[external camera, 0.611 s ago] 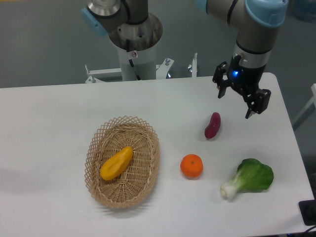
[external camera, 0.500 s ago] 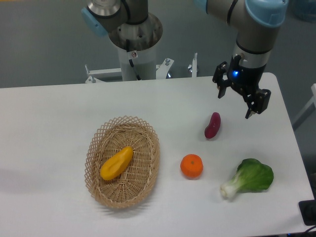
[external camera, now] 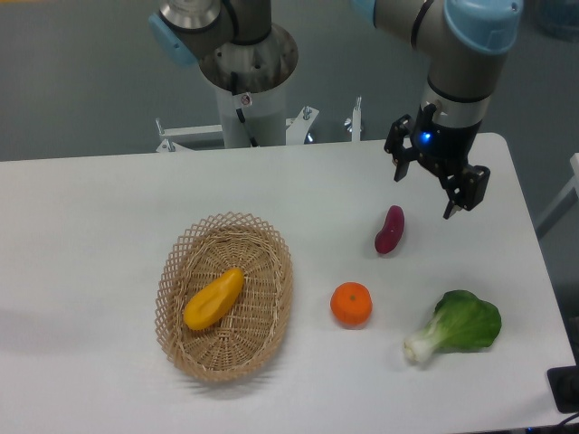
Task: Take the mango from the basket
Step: 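Move the open gripper over the wicker basket toward the yellow mango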
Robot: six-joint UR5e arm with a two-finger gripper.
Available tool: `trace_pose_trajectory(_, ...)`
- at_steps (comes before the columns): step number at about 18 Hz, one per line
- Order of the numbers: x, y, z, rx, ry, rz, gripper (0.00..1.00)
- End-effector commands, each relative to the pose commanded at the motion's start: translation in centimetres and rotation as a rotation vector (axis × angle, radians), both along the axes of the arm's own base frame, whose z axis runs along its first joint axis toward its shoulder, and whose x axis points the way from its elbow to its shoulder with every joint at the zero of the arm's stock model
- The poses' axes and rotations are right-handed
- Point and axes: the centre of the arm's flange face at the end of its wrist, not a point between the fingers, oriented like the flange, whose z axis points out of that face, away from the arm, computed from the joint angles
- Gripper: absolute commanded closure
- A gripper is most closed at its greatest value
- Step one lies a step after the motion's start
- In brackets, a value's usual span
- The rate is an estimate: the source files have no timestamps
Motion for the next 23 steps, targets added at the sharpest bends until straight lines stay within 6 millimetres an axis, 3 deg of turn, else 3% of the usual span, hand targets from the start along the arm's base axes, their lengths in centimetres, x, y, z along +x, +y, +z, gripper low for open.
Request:
trace_pose_trajectory(5, 3.0, 3.1, 0.1, 0.007, -0.017, 0.054, 0.0)
trace_pose_trajectory(11, 8.8, 8.8, -1.2, 0.036, -0.026, 0.159, 0.0)
trace_pose_trajectory(17, 15.6, 12.1, -6.1, 0.037, -0.04, 0.136, 0.0)
trace_pose_trajectory(20, 17.7, 12.8, -8.4, 0.034, -0.04, 0.115, 0.0)
trace_pose_trajectory(23, 19.5, 13.8, -12.1, 0.011, -0.042, 0.084, 0.0)
